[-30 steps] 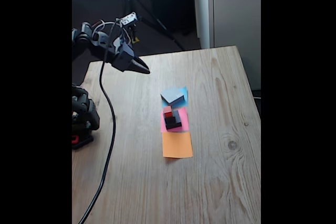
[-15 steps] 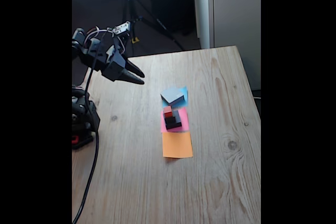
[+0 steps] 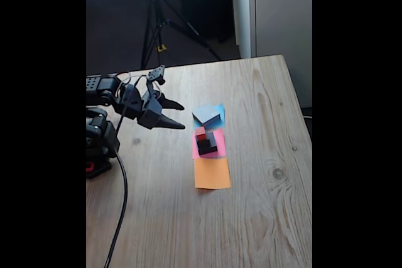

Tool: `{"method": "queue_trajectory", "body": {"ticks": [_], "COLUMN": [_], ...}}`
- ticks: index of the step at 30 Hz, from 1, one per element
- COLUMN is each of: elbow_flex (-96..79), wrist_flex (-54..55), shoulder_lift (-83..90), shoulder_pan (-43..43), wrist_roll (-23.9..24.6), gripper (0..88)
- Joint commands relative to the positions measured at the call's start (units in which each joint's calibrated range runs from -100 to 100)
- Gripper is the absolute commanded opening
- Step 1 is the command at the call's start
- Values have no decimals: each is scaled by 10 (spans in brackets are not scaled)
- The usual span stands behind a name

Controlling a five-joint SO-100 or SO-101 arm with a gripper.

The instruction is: Tower of hanoi

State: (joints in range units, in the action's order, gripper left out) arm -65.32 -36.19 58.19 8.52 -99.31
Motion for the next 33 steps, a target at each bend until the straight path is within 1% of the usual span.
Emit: {"method": "queue_trajectory", "body": {"ticks": [1,6,19,27,33], "elbow_flex": [-38,-110,-191,-196,-190], "wrist_flex": [84,213,421,510,540], "shoulder_lift": [13,-21,-128,-197,-226], "shoulder_pan": [11,15,18,10,5], "wrist_roll": [-7,-7,-7,-7,-7], "gripper": [332,334,332,318,315]}}
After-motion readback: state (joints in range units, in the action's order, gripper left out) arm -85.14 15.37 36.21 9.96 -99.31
